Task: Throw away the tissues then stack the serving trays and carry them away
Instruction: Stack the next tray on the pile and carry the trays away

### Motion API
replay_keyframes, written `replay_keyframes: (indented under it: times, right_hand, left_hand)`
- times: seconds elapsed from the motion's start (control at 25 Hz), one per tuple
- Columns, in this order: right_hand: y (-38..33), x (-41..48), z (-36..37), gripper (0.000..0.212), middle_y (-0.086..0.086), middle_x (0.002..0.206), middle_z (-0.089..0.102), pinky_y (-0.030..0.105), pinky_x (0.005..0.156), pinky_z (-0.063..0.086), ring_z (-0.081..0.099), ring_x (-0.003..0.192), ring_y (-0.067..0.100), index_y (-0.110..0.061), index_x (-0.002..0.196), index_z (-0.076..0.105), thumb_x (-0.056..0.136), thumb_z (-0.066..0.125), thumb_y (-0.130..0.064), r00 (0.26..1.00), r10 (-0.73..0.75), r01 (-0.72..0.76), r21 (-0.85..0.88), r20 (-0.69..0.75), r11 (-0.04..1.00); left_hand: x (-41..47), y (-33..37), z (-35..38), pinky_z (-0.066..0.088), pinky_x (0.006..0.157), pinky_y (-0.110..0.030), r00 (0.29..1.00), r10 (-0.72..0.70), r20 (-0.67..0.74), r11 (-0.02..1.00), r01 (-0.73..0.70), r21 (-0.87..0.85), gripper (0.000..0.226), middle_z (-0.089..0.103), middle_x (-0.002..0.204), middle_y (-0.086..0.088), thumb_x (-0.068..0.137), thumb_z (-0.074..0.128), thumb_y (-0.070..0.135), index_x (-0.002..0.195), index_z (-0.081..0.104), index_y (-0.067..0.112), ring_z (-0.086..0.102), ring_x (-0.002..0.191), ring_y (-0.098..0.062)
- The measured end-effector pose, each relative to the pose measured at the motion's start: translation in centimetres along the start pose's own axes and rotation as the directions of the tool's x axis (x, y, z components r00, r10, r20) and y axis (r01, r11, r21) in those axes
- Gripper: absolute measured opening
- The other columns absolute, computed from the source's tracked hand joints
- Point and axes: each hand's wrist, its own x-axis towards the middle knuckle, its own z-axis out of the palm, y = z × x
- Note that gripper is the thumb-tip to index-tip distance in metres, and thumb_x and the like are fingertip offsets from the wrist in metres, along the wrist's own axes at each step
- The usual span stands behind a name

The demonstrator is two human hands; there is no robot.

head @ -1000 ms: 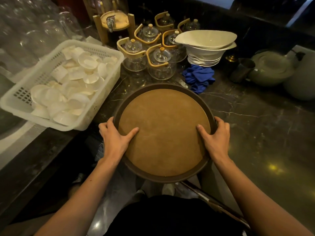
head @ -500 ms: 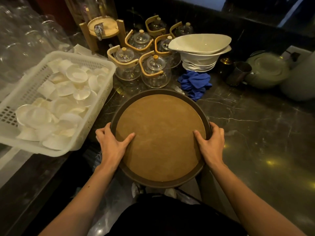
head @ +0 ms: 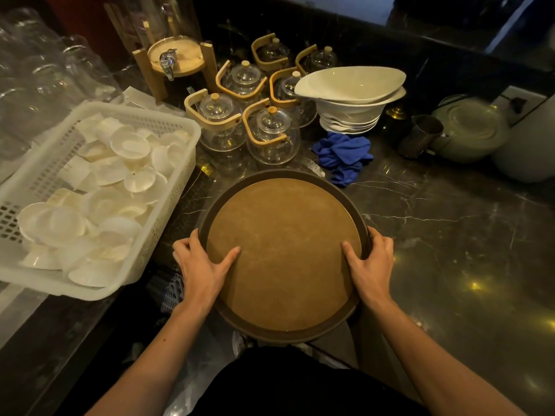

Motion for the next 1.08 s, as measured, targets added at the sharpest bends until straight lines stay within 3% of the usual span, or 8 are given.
replay_keyframes:
  times: [0.44,0.68,0.84,0.96,1.08]
  right_hand:
    - [0.3,0.2,-0.1,0.073,0.000,0.116,0.034,0.025,0.093,0.033,0.037,0.106,0.010,-0.009,0.146,0.037,0.086,0.071,-0.034,1.000,-0.008,0.008,0.000,0.016,1.000]
    - [0.8,0.6,0.4,0.072,0.003,0.117,0.032,0.029,0.099,0.035,0.036,0.109,0.013,-0.008,0.143,0.040,0.085,0.072,-0.036,0.999,0.006,-0.005,-0.024,0.033,1.000]
    - [1.2,0.7,0.5,0.068,0.007,0.124,0.038,0.034,0.097,0.037,0.040,0.118,0.021,-0.016,0.143,0.038,0.087,0.067,-0.042,0.999,0.020,-0.017,-0.058,0.050,0.998]
    - [1.0,0.7,0.3,0.062,0.009,0.132,0.046,0.038,0.094,0.041,0.048,0.120,0.025,-0.020,0.143,0.035,0.092,0.059,-0.044,0.996,0.045,-0.037,-0.096,0.080,0.995]
    - [1.0,1.1,-0.3,0.063,0.009,0.138,0.050,0.044,0.098,0.041,0.051,0.123,0.028,-0.023,0.147,0.031,0.094,0.052,-0.050,0.991,0.048,-0.021,-0.211,0.126,0.977]
  left_hand:
    - [0.1,0.0,0.7,0.032,0.104,-0.044,1.000,-0.007,-0.030,0.999,0.008,0.039,0.103,0.031,0.130,-0.017,0.069,0.078,0.055,0.146,0.030,0.005,0.030,0.122,-0.032]
    - [0.3,-0.6,0.9,0.034,0.104,-0.047,1.000,-0.004,-0.030,0.997,0.007,0.078,0.103,0.031,0.130,-0.018,0.068,0.077,0.057,0.145,0.032,0.004,0.030,0.121,-0.034]
    - [0.4,-1.0,1.1,0.034,0.103,-0.048,1.000,0.007,-0.007,0.994,-0.006,0.111,0.102,0.031,0.133,-0.018,0.071,0.073,0.061,0.146,0.029,0.008,0.031,0.123,-0.035]
    - [0.5,-1.5,0.7,0.034,0.106,-0.050,0.997,-0.029,0.066,0.999,0.028,0.026,0.104,0.031,0.142,-0.015,0.071,0.070,0.065,0.149,0.021,0.017,0.033,0.132,-0.033]
    - [0.9,-1.8,0.1,0.039,0.103,-0.050,0.992,-0.044,0.121,0.998,0.037,0.058,0.107,0.034,0.146,-0.013,0.070,0.065,0.072,0.150,0.019,0.018,0.040,0.132,-0.032]
